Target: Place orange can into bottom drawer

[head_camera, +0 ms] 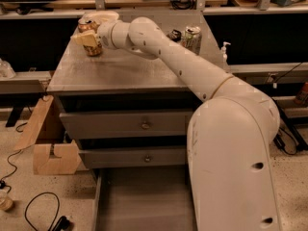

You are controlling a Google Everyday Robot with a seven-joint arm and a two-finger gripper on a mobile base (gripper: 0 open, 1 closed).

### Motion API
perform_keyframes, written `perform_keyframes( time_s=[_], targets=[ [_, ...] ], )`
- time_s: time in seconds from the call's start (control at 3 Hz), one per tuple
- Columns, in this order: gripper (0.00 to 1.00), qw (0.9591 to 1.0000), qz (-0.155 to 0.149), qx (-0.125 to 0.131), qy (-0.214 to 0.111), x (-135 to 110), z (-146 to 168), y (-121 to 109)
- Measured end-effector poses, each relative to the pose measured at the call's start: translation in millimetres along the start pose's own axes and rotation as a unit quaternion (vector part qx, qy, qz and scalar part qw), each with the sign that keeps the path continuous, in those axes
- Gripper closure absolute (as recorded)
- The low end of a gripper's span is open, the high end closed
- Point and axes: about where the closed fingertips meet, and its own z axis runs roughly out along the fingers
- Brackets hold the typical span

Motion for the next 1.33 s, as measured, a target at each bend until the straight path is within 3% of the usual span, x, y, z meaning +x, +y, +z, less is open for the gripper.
perform_keyframes(
  time_s=[0.33,0.67,1.0,1.33],
  targets=[
    [0.56,0.9998,0.006,-0.003,-0.017,0,5,4],
    [0.8,0.9997,0.008,-0.006,-0.024,1,4,5],
    [1.0,0.9991,-0.009,-0.009,-0.041,-14,-26,15],
    [1.0,0.9975,-0.031,-0.031,-0.055,-38,-78,42]
  ],
)
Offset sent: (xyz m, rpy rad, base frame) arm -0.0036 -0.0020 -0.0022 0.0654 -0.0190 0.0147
